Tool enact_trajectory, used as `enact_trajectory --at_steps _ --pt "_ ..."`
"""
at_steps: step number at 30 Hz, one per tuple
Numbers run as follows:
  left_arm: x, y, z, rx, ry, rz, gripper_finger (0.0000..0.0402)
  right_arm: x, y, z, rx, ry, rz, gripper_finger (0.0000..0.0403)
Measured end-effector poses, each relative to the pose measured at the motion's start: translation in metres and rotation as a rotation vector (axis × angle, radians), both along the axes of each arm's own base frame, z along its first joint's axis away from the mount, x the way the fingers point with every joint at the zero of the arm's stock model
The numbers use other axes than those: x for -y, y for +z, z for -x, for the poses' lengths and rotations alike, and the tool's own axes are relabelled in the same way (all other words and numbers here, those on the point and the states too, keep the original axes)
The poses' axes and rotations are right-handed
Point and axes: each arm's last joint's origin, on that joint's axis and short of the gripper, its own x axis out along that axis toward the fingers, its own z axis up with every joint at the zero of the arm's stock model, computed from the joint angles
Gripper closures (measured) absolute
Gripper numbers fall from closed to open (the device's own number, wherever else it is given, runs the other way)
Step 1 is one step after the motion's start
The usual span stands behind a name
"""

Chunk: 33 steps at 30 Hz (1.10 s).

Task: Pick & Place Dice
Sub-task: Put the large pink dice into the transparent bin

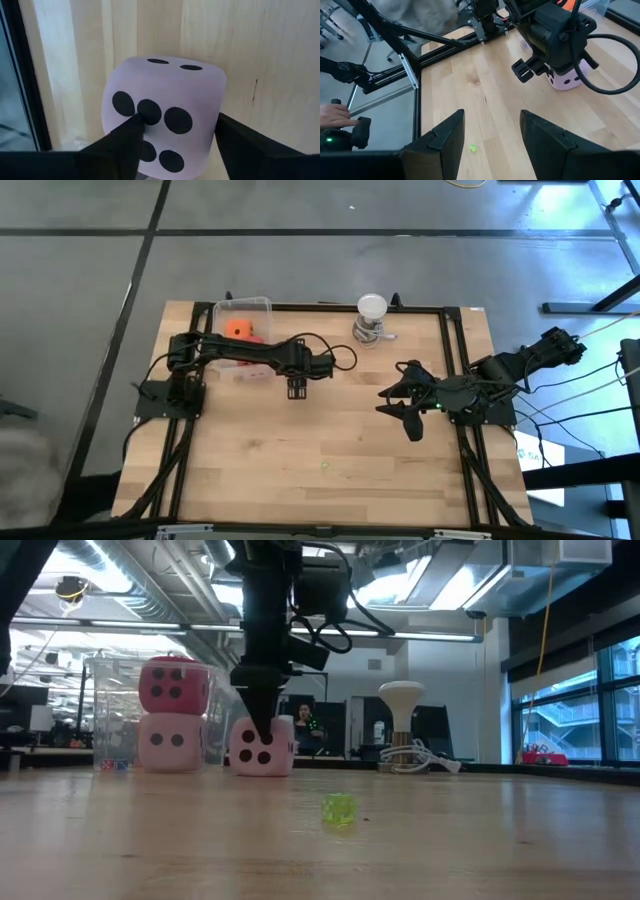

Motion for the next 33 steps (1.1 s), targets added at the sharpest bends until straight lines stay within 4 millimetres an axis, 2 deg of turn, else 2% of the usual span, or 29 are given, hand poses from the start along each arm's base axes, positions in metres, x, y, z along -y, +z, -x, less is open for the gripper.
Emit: enact_trajectory --at_steps 3,9,16,21,28,33 --pt "0.0 0.0 0.001 0.001 0.024 0.003 0.0225 0.0 0.0 0.0 0.0 0.0 0.0 0.0213" --pt "0.001 0.0 0.002 0.001 0.043 0.03 0.0334 0.0 0.0 0.0 0.0 0.0 0.001 0.0213" --pt "0.002 0.0 0.002 0.008 0.052 0.068 0.0336 0.0 0.0 0.0 -0.001 0.0 0.001 0.0213" --pt "0.006 0.01 0.006 0.02 0.045 0.09 0.0346 0.0 0.0 0.0 -0.001 0.001 0.001 0.0213" --pt "0.019 0.047 0.013 0.135 0.032 0.095 0.0359 0.0 0.0 0.0 -0.001 0.003 0.006 0.0213" --pt "0.026 0.074 0.025 0.207 0.049 0.127 0.0392 0.0 0.0 0.0 -0.001 0.009 0.016 0.0213"
